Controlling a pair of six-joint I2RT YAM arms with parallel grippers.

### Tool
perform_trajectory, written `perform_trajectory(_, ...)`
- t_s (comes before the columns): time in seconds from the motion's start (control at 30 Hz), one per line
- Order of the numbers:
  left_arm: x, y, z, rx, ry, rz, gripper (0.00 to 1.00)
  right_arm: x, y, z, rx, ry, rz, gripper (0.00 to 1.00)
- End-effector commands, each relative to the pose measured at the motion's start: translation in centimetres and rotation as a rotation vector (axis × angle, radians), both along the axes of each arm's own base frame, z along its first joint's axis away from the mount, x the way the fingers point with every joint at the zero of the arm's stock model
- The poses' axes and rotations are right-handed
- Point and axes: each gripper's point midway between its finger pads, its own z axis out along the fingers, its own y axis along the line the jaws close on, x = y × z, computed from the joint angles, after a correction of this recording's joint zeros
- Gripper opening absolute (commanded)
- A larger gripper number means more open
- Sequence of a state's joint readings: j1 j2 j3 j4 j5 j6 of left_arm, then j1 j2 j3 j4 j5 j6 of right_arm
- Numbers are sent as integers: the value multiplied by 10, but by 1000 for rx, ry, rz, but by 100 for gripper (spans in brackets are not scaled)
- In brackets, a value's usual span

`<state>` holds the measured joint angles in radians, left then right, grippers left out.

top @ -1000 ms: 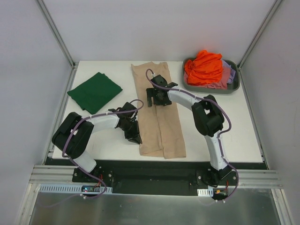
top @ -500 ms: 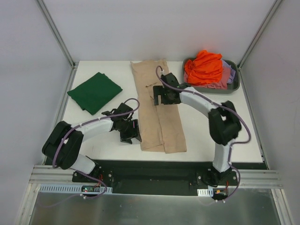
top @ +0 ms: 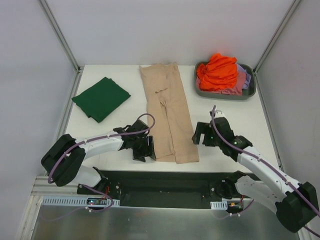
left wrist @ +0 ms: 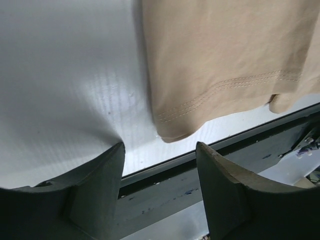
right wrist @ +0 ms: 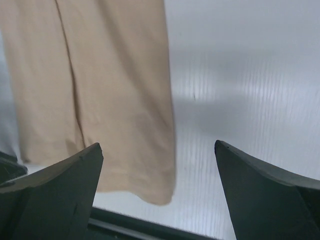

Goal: Fold and stack the t-shirts
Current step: Grab the bottom of the folded rectangular tshirt with both arms

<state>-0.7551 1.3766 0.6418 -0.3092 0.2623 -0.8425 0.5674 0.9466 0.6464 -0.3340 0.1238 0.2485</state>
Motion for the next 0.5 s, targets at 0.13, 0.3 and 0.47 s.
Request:
perform_trajectory(0.13, -2, -2, -17, 47, 30, 10, 42, -63, 10, -26, 190, 136, 78, 96)
perform_trajectory(0.3, -2, 4, -24, 82, 29, 37, 26, -84, 11, -50, 176, 257, 117, 97)
perform_trajectory(0.47, 0, 3, -25, 87, 31, 32, 0, -97, 3, -68, 103, 358, 130, 88)
